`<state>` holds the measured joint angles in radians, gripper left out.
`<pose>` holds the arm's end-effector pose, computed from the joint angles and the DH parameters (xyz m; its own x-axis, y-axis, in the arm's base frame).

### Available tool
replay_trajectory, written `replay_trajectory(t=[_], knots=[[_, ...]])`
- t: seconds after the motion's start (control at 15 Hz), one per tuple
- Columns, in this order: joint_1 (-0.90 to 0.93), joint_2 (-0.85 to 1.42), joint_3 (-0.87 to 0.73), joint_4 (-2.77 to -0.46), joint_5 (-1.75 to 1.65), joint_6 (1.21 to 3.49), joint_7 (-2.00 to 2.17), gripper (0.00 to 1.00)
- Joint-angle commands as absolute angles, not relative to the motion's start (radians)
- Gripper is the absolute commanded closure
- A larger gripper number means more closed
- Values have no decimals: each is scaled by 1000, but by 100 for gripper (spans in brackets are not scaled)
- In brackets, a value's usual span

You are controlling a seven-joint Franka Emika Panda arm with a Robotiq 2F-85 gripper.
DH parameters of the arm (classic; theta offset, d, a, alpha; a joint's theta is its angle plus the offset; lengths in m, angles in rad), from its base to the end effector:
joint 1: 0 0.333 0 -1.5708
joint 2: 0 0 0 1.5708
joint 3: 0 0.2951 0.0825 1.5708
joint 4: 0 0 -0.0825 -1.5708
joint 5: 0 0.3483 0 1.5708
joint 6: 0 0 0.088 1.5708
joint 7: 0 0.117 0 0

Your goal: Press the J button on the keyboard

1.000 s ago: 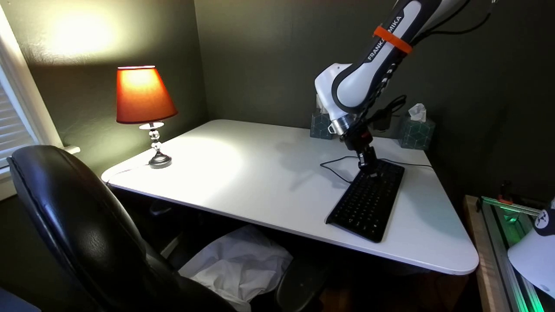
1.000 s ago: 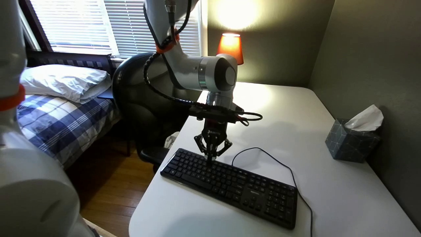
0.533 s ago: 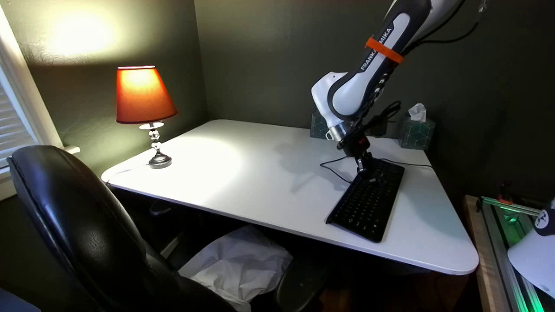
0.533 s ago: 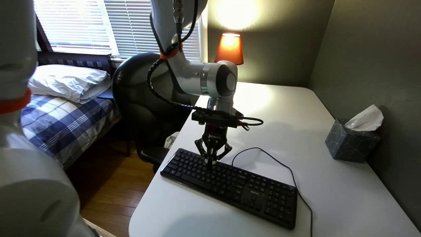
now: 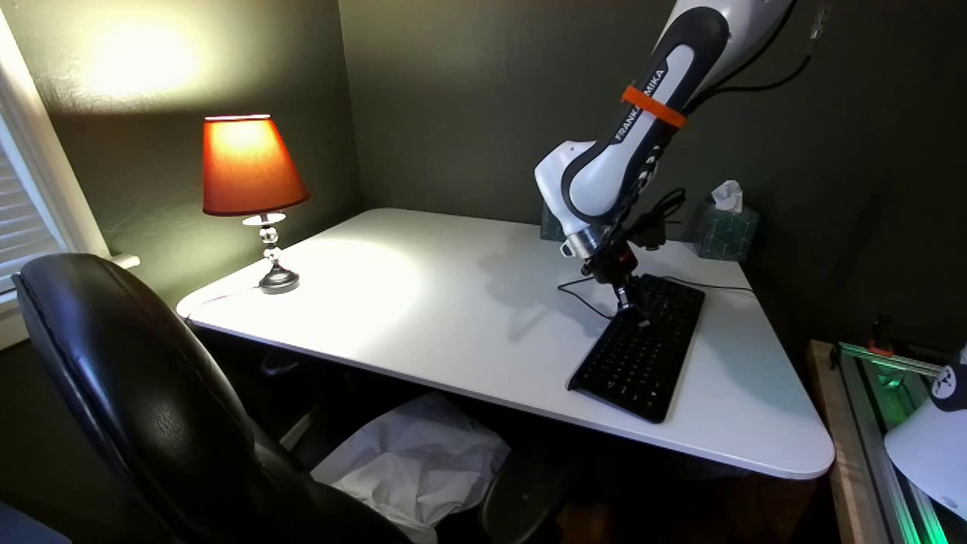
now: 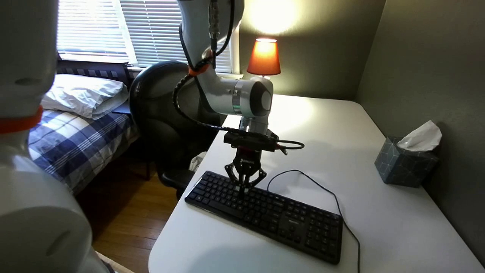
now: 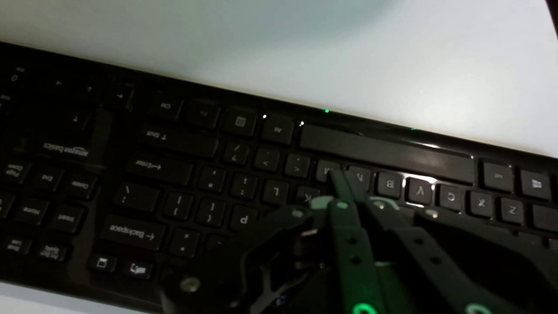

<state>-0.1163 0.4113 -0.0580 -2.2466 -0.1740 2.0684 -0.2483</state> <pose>0.4289 -0.0882 0.1553 0.8034 0.1761 -0.5688 0.1885 -0.9814 -0.0375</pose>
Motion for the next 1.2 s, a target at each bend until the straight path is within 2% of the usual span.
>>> replay_trajectory(t=[0.0, 1.13], knots=[[-124, 452, -47, -2214, -153, 2067, -281, 100], [-135, 463, -49, -2232, -114, 2129, -259, 100]])
